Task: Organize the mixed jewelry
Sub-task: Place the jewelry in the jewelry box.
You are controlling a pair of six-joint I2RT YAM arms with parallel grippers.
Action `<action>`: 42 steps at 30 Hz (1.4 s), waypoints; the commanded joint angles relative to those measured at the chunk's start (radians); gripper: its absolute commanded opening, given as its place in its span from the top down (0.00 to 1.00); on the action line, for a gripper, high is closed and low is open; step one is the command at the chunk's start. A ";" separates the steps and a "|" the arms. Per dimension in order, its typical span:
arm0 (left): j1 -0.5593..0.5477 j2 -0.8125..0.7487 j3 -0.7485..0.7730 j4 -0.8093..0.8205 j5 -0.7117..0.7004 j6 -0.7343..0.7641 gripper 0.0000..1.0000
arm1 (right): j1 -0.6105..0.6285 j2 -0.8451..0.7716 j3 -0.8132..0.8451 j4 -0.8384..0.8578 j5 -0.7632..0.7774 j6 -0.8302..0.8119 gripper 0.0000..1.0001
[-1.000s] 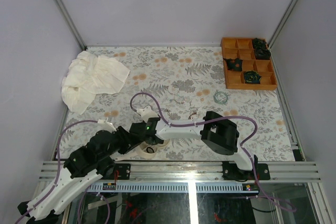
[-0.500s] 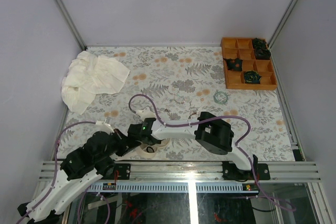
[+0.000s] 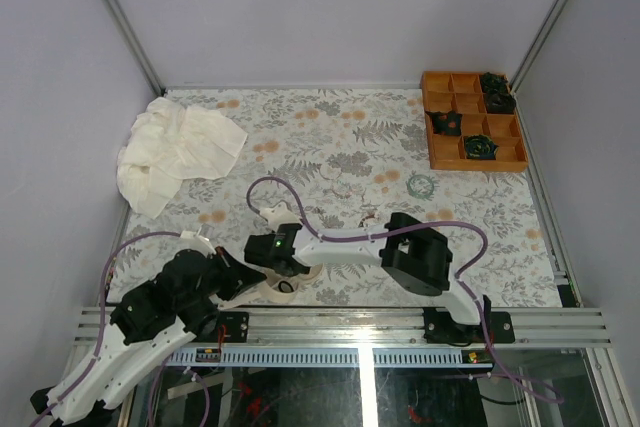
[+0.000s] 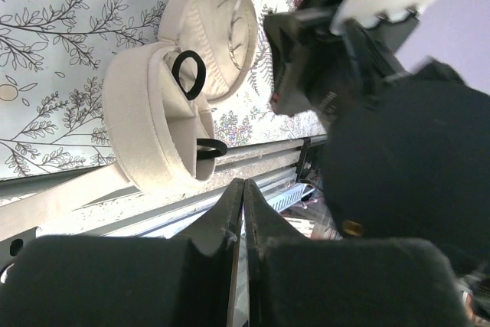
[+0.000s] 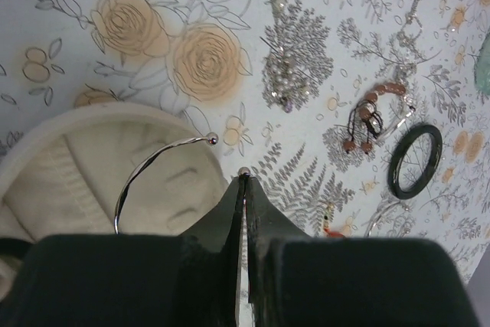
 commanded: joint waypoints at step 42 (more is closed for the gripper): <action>-0.054 0.576 0.118 0.702 0.020 0.063 0.69 | -0.005 -0.506 -0.170 0.143 -0.019 -0.063 1.00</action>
